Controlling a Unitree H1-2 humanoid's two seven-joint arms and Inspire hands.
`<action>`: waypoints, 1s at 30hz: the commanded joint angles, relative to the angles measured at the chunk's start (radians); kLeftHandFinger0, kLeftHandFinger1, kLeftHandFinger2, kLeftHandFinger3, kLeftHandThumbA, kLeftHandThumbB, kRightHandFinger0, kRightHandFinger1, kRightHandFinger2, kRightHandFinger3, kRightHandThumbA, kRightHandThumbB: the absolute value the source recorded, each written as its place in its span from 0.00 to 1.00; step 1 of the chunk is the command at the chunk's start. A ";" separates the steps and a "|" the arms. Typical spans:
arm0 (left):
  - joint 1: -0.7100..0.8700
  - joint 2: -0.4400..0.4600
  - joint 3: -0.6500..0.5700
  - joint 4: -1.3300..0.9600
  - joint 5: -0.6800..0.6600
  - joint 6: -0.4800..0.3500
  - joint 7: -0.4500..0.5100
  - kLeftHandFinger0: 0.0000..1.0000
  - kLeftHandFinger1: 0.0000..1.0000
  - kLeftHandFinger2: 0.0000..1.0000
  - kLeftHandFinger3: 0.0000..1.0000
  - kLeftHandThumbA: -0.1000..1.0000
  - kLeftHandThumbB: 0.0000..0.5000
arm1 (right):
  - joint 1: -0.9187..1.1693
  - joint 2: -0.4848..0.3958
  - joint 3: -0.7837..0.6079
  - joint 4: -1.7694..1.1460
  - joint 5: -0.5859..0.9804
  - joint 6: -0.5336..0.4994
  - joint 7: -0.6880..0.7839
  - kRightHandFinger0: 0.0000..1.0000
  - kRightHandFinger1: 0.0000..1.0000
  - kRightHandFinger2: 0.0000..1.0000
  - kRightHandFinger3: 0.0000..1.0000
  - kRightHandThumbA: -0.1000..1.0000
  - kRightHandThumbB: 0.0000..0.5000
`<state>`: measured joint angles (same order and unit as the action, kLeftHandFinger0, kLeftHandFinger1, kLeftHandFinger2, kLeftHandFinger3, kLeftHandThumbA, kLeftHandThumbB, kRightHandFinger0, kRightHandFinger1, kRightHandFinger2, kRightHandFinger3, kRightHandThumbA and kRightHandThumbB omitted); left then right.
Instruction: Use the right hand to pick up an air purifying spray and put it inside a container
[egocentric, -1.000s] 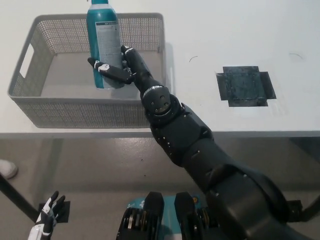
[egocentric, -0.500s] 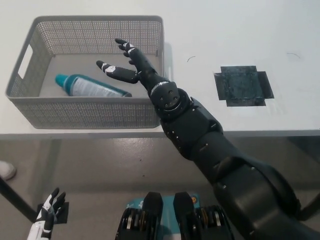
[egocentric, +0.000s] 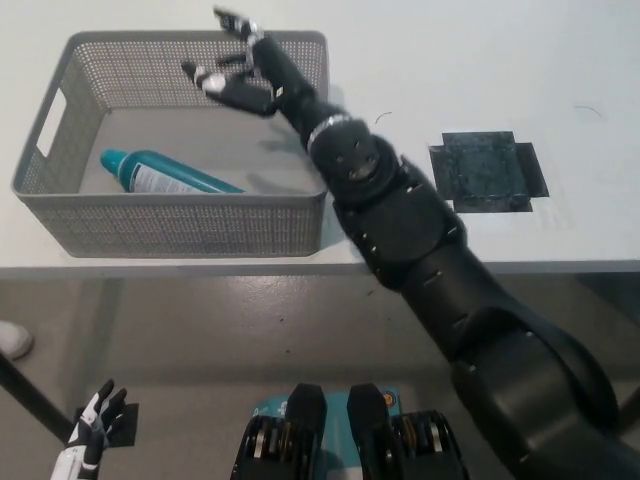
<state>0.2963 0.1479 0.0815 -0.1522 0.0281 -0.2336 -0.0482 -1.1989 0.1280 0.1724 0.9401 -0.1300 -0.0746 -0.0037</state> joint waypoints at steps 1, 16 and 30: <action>0.016 0.030 0.019 -0.017 0.005 -0.021 0.001 1.00 1.00 1.00 1.00 1.00 0.52 | -0.045 -0.045 -0.033 -0.255 0.040 0.097 0.072 1.00 1.00 1.00 1.00 0.70 1.00; 0.043 0.033 0.042 -0.009 -0.027 -0.029 0.000 1.00 1.00 1.00 1.00 1.00 0.44 | 0.291 -0.203 -0.110 -1.083 0.091 0.261 0.120 1.00 1.00 1.00 1.00 0.79 0.96; 0.087 0.036 0.065 0.010 -0.059 -0.038 -0.011 1.00 1.00 1.00 1.00 1.00 0.47 | 0.989 -0.424 -0.245 -1.422 0.057 0.085 0.115 1.00 1.00 1.00 1.00 0.78 0.84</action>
<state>0.3327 0.1513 0.1160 -0.1305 0.0229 -0.2332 -0.0482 -0.4811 -0.1691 0.0323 -0.1894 -0.0978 0.0986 0.0763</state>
